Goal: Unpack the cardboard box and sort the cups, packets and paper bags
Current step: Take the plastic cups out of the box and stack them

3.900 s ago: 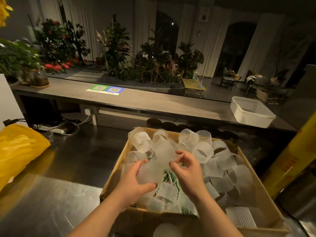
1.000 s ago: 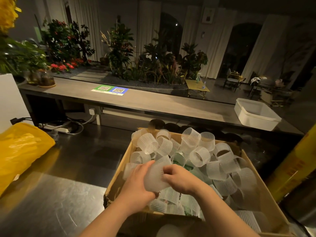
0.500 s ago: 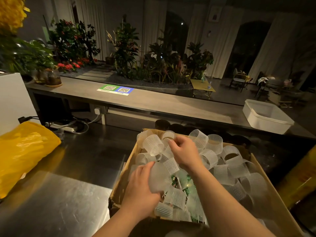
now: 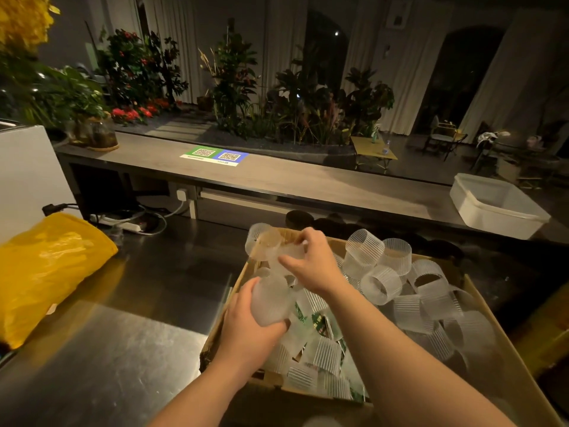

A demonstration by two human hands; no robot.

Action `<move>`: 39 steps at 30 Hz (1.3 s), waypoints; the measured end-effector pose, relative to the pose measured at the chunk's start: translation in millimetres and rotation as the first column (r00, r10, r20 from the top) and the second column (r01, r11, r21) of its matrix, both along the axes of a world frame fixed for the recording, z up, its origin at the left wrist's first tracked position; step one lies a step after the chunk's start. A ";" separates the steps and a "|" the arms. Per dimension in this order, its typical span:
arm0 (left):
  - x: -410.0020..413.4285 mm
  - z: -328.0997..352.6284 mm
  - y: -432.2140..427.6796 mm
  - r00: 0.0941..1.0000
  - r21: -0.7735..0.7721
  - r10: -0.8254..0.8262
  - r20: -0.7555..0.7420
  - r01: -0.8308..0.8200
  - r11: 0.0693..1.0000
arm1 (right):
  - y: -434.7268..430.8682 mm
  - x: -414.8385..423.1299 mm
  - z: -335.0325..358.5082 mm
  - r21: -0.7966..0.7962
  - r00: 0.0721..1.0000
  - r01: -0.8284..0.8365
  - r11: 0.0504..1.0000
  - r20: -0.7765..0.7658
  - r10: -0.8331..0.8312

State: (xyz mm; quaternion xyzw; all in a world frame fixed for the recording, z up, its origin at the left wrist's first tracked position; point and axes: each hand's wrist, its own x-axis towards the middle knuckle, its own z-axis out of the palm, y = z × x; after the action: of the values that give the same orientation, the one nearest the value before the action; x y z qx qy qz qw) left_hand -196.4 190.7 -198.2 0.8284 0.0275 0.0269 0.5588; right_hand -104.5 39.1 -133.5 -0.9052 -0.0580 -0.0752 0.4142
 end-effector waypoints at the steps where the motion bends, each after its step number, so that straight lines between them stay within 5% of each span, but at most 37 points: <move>1: 0.4 0.1 0.6 1.000 -0.005 0.000 -0.002 0.000 1.000 | -6.9 -7.9 2.2 0.132 1.000 0.000 0.991 0.001 0.000; 4: -0.2 1.7 -1.0 1.000 0.000 -0.017 -0.015 0.017 1.000 | -21.5 -36.2 3.0 0.399 0.997 -0.055 0.915 -0.023 0.070; 10: -3.1 2.3 -1.5 0.996 0.023 -0.080 -0.045 0.081 0.996 | -26.2 -67.8 -5.7 0.126 0.985 -0.157 0.980 -0.058 0.165; 16: -1.3 -1.4 -0.2 0.997 -0.022 -0.065 -0.031 0.064 0.998 | -21.3 -80.0 -16.8 -0.114 0.925 -0.339 0.934 -0.221 0.309; 19: 0.2 -4.9 0.4 1.000 -0.050 -0.023 -0.020 0.022 0.998 | -18.1 -73.5 -11.1 0.025 0.913 -0.356 0.934 -0.205 0.354; 21: 0.7 -6.6 -0.4 1.000 -0.054 0.005 -0.010 -0.006 0.999 | -8.3 -56.9 -6.5 0.147 0.975 -0.171 0.974 -0.118 0.189; 23: 1.7 -7.0 -1.2 1.000 -0.058 0.025 -0.003 -0.025 0.998 | 5.7 -30.2 -3.1 0.086 0.995 -0.039 0.996 -0.088 0.047; 26: 5.3 -7.6 -1.0 0.998 -0.073 0.036 -0.045 -0.040 0.997 | 33.9 2.8 0.2 -0.032 0.959 -0.106 0.994 -0.266 0.094; 29: 8.0 -8.1 -0.2 0.997 -0.081 0.037 -0.071 -0.043 0.996 | 49.7 15.3 2.4 0.024 0.892 -0.172 0.985 -0.421 0.166; 34: 5.9 -9.9 2.1 0.999 -0.051 0.022 -0.048 -0.025 0.998 | 29.9 -1.3 8.3 0.336 0.992 0.030 0.941 -0.123 0.012; 39: 2.6 -4.6 1.6 0.999 0.018 -0.026 -0.023 0.026 0.999 | -11.1 -59.7 19.1 0.389 0.997 -0.076 0.918 0.032 0.069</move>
State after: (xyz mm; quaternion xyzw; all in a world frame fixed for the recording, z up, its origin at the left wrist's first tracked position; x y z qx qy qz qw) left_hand -193.9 192.3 -202.9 0.8342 0.0228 0.0105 0.5510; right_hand -164.2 28.0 -114.5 -0.8011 -0.0788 -0.0780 0.5882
